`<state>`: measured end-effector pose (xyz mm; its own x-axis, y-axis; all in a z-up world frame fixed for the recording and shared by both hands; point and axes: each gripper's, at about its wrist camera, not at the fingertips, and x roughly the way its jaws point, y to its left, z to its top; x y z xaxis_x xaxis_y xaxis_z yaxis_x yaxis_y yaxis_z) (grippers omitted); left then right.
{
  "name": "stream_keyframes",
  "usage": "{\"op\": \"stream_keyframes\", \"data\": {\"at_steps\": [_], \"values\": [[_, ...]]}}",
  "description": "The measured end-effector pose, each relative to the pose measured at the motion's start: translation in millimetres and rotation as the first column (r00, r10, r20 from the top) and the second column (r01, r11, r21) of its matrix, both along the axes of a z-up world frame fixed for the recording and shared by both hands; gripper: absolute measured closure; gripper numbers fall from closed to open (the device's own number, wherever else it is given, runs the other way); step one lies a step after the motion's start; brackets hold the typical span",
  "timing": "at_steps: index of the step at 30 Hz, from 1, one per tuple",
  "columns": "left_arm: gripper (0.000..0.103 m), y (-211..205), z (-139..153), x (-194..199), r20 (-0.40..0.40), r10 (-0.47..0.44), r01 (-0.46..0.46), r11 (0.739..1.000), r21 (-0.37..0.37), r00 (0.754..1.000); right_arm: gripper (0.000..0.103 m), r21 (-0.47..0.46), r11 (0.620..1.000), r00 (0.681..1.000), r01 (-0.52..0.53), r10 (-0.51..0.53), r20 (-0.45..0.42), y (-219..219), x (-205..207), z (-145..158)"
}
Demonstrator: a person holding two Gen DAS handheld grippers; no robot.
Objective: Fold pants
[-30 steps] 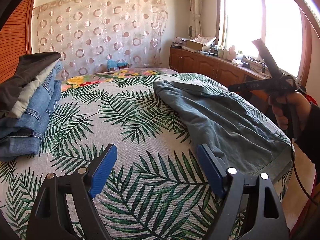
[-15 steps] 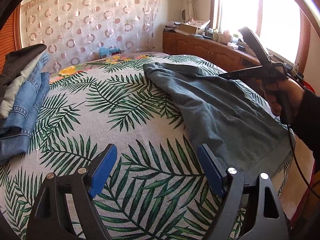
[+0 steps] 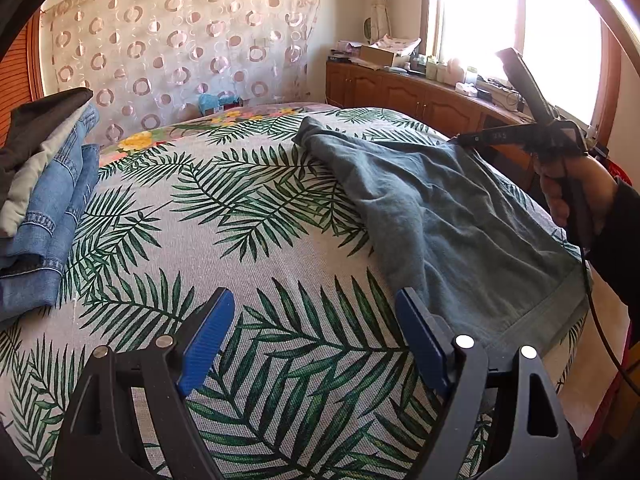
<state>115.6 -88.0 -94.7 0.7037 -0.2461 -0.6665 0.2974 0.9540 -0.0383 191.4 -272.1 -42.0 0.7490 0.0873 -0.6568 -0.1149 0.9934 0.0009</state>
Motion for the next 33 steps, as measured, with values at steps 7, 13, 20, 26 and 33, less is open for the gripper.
{"op": "stream_keyframes", "data": {"at_steps": [7,13,20,26,33], "values": [[0.020,-0.1,-0.1,0.0,0.000,0.001,-0.001,1.000,0.000,1.000,0.086,0.004,1.000,0.999,-0.028,0.028,-0.034,0.1,-4.7,4.0],[0.020,0.1,-0.2,-0.2,0.001,0.001,-0.001,1.000,0.000,1.000,0.073,0.017,0.996,0.996,-0.086,0.087,-0.025,2.9,-46.0,6.1],[0.020,-0.2,-0.4,-0.2,-0.002,0.000,0.000,1.000,0.002,1.000,0.063,0.015,0.983,0.983,-0.181,0.182,-0.019,15.5,-108.0,-8.2],[0.020,0.4,-1.2,0.1,-0.012,-0.002,0.002,1.000,0.007,1.000,0.051,-0.047,0.979,0.980,-0.198,0.197,-0.025,19.4,-116.3,-26.0],[0.020,0.1,-0.8,1.7,-0.057,-0.012,0.012,1.000,-0.002,0.998,0.035,-0.031,0.980,0.980,-0.198,0.198,-0.007,20.3,-118.2,-30.2]]}}
